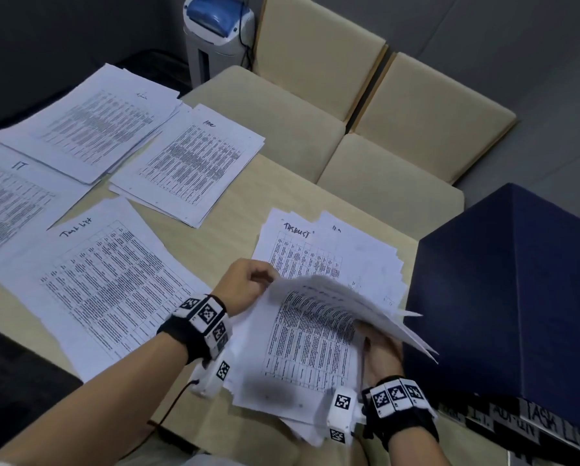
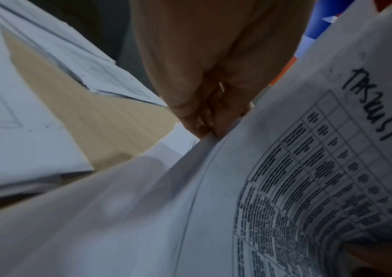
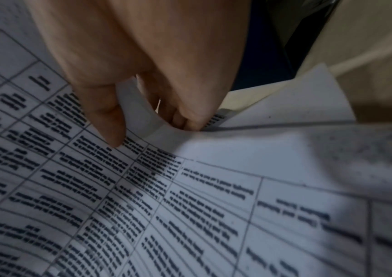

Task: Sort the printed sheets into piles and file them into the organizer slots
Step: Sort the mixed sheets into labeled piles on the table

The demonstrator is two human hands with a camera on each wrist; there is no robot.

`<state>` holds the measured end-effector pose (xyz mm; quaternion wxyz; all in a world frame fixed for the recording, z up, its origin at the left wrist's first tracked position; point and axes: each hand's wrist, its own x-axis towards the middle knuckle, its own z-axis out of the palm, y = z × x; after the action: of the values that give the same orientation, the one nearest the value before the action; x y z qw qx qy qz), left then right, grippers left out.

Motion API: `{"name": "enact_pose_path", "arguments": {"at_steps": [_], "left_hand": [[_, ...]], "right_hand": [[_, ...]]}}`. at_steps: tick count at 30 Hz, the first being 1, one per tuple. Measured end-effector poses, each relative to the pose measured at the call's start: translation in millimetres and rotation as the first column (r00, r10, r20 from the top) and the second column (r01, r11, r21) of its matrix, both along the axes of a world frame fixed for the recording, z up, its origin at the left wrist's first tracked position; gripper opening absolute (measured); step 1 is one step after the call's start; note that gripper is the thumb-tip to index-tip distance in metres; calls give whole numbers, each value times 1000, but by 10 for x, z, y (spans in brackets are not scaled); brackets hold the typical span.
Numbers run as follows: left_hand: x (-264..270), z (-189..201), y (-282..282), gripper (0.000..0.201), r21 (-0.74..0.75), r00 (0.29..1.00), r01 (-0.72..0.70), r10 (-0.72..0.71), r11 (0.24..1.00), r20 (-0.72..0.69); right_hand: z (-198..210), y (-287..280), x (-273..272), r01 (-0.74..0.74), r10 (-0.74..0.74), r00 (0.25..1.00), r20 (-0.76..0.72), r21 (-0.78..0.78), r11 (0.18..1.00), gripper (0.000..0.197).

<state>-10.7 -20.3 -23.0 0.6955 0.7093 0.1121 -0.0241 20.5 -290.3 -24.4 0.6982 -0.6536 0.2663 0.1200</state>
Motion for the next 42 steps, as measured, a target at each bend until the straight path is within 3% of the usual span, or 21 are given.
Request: {"name": "enact_pose_path", "arguments": {"at_steps": [4, 5, 6, 8, 9, 10, 12, 14, 17, 18, 20, 22, 24, 26, 27, 30, 32, 34, 37, 39, 42], "left_hand": [[-29, 11, 33, 44, -134, 991, -81, 66, 988, -114], [-28, -8, 41, 46, -40, 986, -106, 100, 994, -134], [-10, -41, 53, 44, 152, 975, -140, 163, 978, -149], [28, -102, 108, 29, 540, 932, -179, 317, 822, -174], [48, -104, 136, 19, 627, 907, -148, 357, 765, -222], [70, -91, 152, 11, 655, 892, -73, 343, 752, -294], [114, -76, 148, 21, 691, 897, 91, 243, 717, -370], [126, -74, 116, 34, 795, 925, 164, 190, 584, -330], [101, -31, 75, 39, 936, 964, 193, 122, 295, -237], [92, -7, 83, 39, 949, 965, 213, 103, 233, -242], [93, -5, 128, 29, 942, 957, 266, 60, 204, -283], [98, -52, 183, 11, 919, 951, 285, 39, 272, -306], [98, -80, 206, 10, 882, 959, 231, 54, 410, -277], [80, -69, 207, 7, 868, 974, 149, 82, 474, -212], [69, -63, 210, 11, 880, 976, 127, 99, 458, -193], [50, -39, 215, 19, 968, 993, 80, 64, 240, -98], [61, -16, 212, 18, 978, 999, 39, 5, 203, -41], [81, 16, 186, 16, 949, 998, 27, -62, 313, -8], [71, 48, 114, 12, 793, 993, -19, -81, 609, 86], [23, 41, 68, 27, 617, 993, -45, -31, 786, 112], [-17, 32, 40, 44, 303, 997, 65, -76, 951, 25]], "right_hand": [[5, -19, 26, -24, 27, 998, 48, -65, 998, 24], [13, -25, 24, -41, 46, 997, 54, -96, 995, 23], [29, -27, 17, -44, 51, 997, 52, -120, 992, 22], [48, -26, 16, -21, 27, 999, 43, -138, 990, 21], [63, -14, 15, -12, 18, 999, 42, -136, 991, 20], [83, 0, 19, -10, 15, 999, 37, -126, 992, 20], [79, 8, 23, -4, 5, 1000, 15, -83, 997, 19], [40, -2, 23, 20, -21, 999, -31, -29, 999, 19], [70, -4, 57, 103, -96, 990, -105, 65, 993, 18], [128, 14, 63, 110, -101, 988, -116, 78, 991, 23], [211, 47, 70, 133, -124, 986, -113, 80, 988, 31], [217, 59, 50, 141, -129, 984, -120, 101, 985, 29], [155, 49, 31, 130, -121, 988, -100, 89, 988, 28], [148, 58, 34, 139, -134, 988, -82, 58, 989, 30], [150, 55, 38, 137, -133, 988, -78, 45, 990, 30], [174, 58, 31, 128, -124, 990, -64, 65, 990, 29], [171, 51, 37, 142, -135, 987, -88, 87, 986, 29], [128, 22, 62, 134, -123, 985, -119, 93, 987, 27], [123, 27, 34, 32, -23, 995, -98, 94, 995, 22], [124, 30, 38, -7, 11, 998, -60, 70, 997, 21], [99, 35, 54, -15, 25, 997, -77, 119, 993, 20]]}}
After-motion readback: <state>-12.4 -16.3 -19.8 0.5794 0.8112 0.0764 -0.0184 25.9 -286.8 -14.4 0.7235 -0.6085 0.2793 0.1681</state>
